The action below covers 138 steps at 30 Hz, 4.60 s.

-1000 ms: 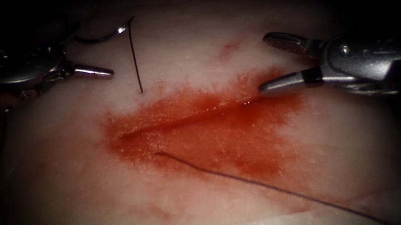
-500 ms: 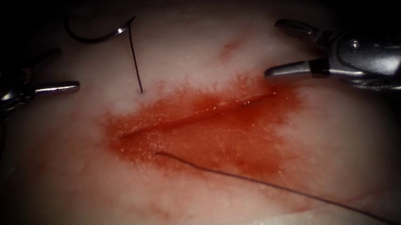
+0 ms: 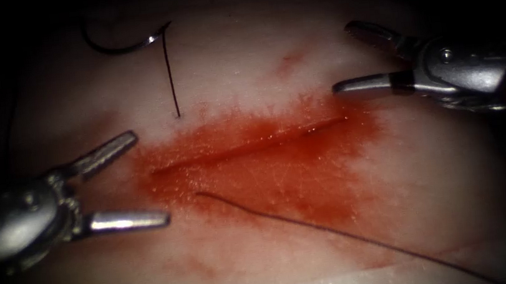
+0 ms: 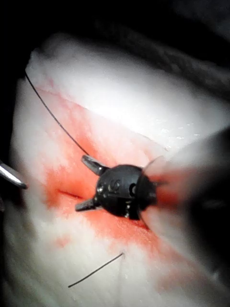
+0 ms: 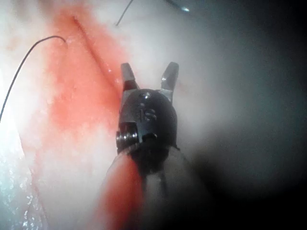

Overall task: Wound Closure
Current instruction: Pick up suture with left needle holder, then hold suture with right hand to regrasp longer length of suture with left grippers

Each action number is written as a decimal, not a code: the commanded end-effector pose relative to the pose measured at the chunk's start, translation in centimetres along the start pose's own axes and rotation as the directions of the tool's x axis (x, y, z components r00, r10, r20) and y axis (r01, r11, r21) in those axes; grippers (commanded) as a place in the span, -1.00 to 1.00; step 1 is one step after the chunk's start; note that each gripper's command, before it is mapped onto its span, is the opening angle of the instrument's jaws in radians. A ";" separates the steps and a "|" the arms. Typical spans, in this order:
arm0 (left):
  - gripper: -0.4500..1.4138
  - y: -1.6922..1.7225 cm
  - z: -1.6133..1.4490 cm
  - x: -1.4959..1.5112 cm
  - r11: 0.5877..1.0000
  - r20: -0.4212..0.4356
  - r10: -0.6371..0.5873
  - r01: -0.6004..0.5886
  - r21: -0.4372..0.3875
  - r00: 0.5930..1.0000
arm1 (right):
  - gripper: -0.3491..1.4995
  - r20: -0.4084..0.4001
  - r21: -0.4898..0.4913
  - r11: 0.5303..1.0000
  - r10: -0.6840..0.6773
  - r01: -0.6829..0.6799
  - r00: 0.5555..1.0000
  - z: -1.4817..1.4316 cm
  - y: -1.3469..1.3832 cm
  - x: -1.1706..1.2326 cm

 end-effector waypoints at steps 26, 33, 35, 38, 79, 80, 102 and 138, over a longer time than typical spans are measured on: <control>-0.06 1.21 1.36 0.27 0.938 0.063 0.345 -0.346 0.005 0.937 | 0.94 0.029 0.015 0.999 -0.029 0.029 0.999 0.14 -0.08 -0.27; -0.17 1.19 1.60 0.09 0.924 0.094 0.381 -0.381 -0.014 0.920 | 0.94 0.028 0.015 0.999 -0.031 0.030 0.999 0.14 -0.10 -0.28; -0.19 1.18 1.67 0.02 0.922 0.109 0.387 -0.386 -0.025 0.916 | 0.94 0.028 0.015 0.999 -0.031 0.030 0.999 0.14 -0.10 -0.28; -0.30 1.16 1.76 -0.08 0.919 0.127 0.394 -0.391 -0.044 0.910 | 0.92 0.028 0.015 0.999 -0.031 0.030 0.999 0.14 -0.10 -0.28; -1.00 0.39 0.09 -0.04 0.855 -0.018 0.465 -0.455 -0.249 0.885 | 0.78 -0.215 0.521 0.809 -0.184 0.272 0.959 0.99 -1.70 0.11; -1.00 0.38 0.10 -0.04 0.853 -0.019 0.470 -0.459 -0.249 0.883 | 0.76 -0.220 0.525 0.805 -0.185 0.276 0.958 0.99 -1.73 0.10; -1.00 0.42 0.13 0.00 0.854 -0.015 0.468 -0.457 -0.248 0.884 | -1.00 -0.279 0.558 0.765 -0.192 0.321 0.941 1.18 -1.95 0.10; -0.15 0.38 0.33 -0.18 0.889 0.093 0.458 -0.455 -0.046 0.884 | -1.00 -0.164 0.461 0.849 -0.206 0.259 0.965 1.23 -0.87 -0.17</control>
